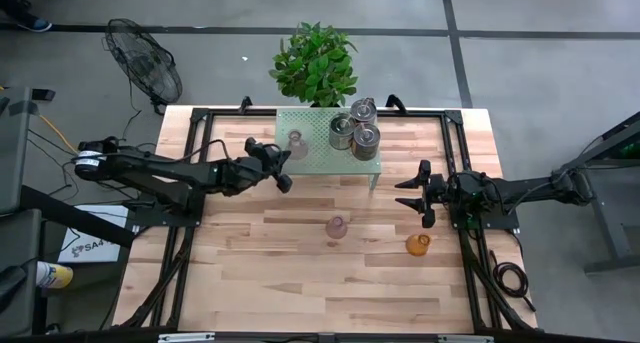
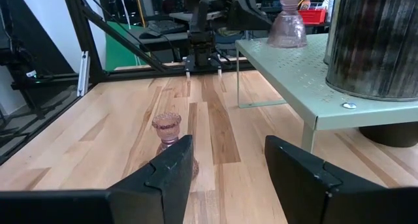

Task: Pick & Place candle stick holders
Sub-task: Put the left pink glass candle holder on the shelf

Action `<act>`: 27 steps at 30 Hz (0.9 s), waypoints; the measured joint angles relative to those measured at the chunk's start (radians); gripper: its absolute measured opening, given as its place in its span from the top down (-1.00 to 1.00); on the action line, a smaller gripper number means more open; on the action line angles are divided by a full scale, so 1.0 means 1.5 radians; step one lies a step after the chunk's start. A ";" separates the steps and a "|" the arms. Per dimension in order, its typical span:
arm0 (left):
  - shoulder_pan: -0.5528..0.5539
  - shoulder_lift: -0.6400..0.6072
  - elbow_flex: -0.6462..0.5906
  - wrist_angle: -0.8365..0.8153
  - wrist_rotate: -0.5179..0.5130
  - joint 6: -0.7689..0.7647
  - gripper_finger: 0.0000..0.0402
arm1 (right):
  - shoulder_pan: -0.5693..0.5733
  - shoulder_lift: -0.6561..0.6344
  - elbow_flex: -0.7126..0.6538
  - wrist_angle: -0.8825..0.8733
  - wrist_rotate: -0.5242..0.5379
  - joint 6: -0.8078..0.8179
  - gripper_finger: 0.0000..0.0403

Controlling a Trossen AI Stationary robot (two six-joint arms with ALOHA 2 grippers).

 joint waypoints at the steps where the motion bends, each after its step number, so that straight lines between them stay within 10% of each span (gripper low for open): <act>1: 0.006 0.008 0.000 0.017 0.001 0.001 1.00 | 0.000 0.000 0.000 0.000 0.000 0.000 0.08; 27: 0.135 0.045 0.000 0.129 0.181 0.058 1.00 | 0.000 0.000 0.000 0.001 0.000 0.000 0.08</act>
